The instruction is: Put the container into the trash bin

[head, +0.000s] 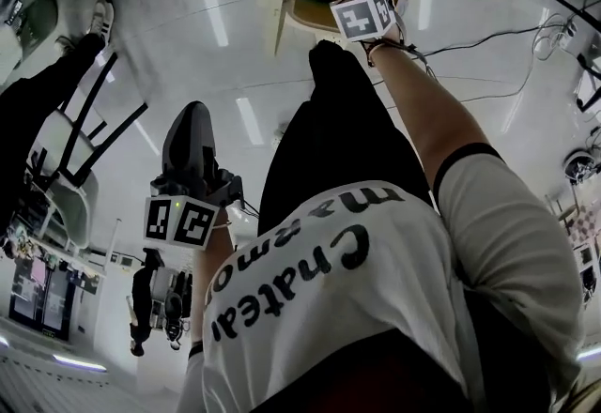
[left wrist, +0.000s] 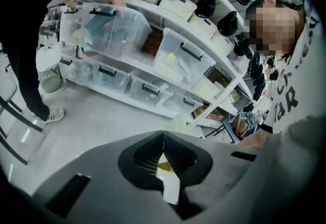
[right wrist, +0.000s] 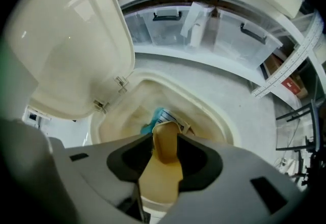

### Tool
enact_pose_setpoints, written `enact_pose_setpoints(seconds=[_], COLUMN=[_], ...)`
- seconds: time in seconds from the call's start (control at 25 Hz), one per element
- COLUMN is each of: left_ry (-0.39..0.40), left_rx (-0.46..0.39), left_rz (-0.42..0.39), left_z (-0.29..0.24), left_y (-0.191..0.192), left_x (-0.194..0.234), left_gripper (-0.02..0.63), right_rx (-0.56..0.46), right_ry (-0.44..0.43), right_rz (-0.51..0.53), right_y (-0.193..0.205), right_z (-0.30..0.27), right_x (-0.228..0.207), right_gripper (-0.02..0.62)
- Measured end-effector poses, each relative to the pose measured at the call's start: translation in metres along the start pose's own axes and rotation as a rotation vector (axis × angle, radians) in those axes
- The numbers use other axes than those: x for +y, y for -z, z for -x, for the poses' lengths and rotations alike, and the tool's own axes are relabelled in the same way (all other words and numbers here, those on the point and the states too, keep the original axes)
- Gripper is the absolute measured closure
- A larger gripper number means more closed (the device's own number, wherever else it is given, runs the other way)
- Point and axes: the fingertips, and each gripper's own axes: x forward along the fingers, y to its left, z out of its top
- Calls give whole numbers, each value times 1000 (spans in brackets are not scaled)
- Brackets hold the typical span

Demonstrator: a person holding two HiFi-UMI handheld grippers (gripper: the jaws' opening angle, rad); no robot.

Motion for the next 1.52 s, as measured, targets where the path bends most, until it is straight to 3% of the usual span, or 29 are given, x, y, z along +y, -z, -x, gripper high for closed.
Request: enact_pose_setpoints(seconds=[0.2, 0.48, 0.68, 0.8, 1.04, 1.12, 1.28, 1.52], left_ry=[74, 250, 421, 491, 593, 639, 684, 728], left_rx=[-36, -141, -254, -300, -392, -427, -518, -603], left_rz=[-51, -108, -189, -233, -303, -314, -423, -513], left_z=[13, 24, 53, 89, 165, 187, 231, 274], left_y=[-28, -81, -136, -153, -184, -192, -207, -219], left_x=[-17, -53, -91, -103, -112, -119, -133, -144], left_gripper=[584, 584, 584, 584, 584, 584, 584, 584], right_rx=[3, -309, -537, -639, -890, -985, -1178, -1302], right_ry=[6, -22, -8, -16, -22, -17, -10, 45], right_rz=[-192, -512, -622, -664, -624, -573, -449, -373], right_y=[19, -21, -51, -56, -86, -97, -111, -106], right_z=[63, 185, 287, 342, 456, 495, 572, 640], right_x=[-4, -9, -1, 26, 83, 99, 135, 168], right_gripper=[440, 492, 526, 528, 540, 545, 551, 552])
